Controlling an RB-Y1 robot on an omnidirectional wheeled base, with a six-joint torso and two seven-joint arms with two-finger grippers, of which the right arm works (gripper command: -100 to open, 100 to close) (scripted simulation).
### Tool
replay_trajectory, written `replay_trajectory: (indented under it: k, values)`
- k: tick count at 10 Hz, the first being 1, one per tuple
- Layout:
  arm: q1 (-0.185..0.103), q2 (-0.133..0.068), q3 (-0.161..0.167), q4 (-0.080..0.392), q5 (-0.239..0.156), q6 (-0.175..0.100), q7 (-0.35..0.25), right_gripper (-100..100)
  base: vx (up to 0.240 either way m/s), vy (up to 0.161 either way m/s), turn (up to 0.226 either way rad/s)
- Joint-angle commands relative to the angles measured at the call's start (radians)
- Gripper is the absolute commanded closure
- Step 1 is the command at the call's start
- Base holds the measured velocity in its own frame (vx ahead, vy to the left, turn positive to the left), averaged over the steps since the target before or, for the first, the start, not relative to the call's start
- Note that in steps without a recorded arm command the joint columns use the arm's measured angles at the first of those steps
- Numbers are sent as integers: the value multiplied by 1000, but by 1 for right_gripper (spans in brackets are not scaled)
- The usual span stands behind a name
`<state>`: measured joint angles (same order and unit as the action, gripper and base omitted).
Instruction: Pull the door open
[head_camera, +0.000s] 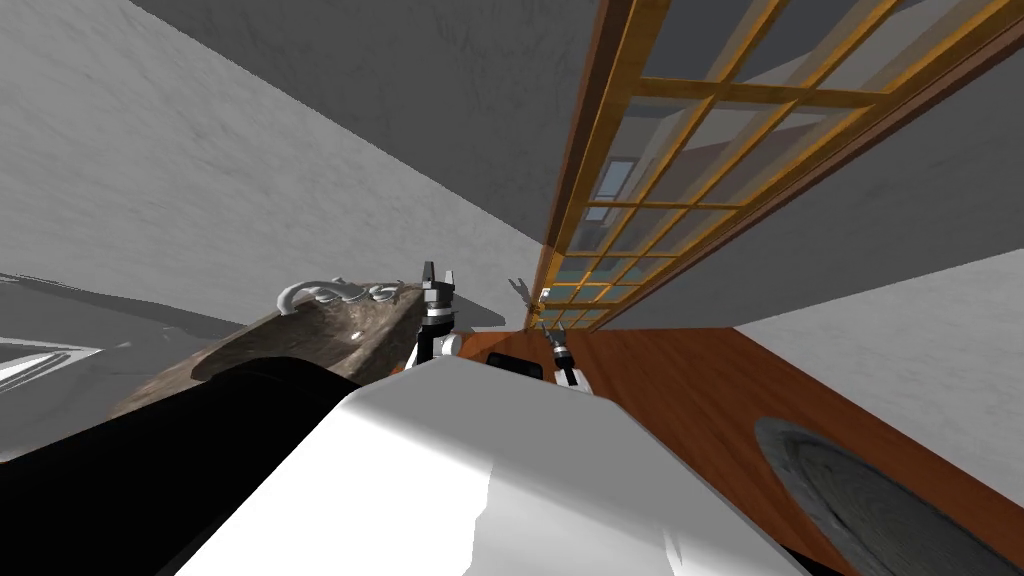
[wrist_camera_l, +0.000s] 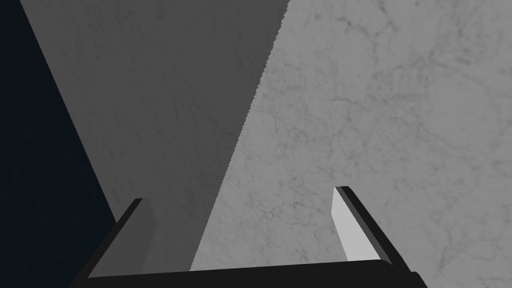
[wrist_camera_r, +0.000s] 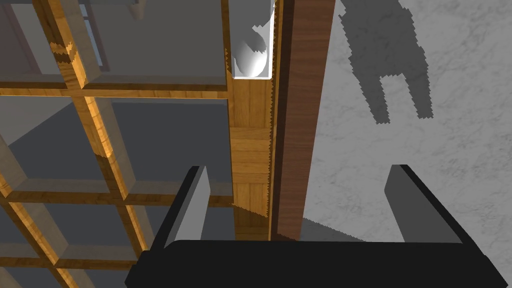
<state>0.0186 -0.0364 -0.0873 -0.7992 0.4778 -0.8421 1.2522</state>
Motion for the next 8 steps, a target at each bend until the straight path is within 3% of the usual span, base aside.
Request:
replay_trajectory:
  k: [1, 3, 4, 8]
  values:
    - [6, -2, -35, -6, -2, 1, 0, -100, 8, 51, 250]
    - [13, -7, -71, -13, -4, 2, -3, -100, 16, 39, 200]
    - [19, -9, -107, -20, -5, 2, -6, -100, 48, 44, 327]
    - [35, -6, -197, -37, -10, 2, -12, -100, 80, 26, 283]
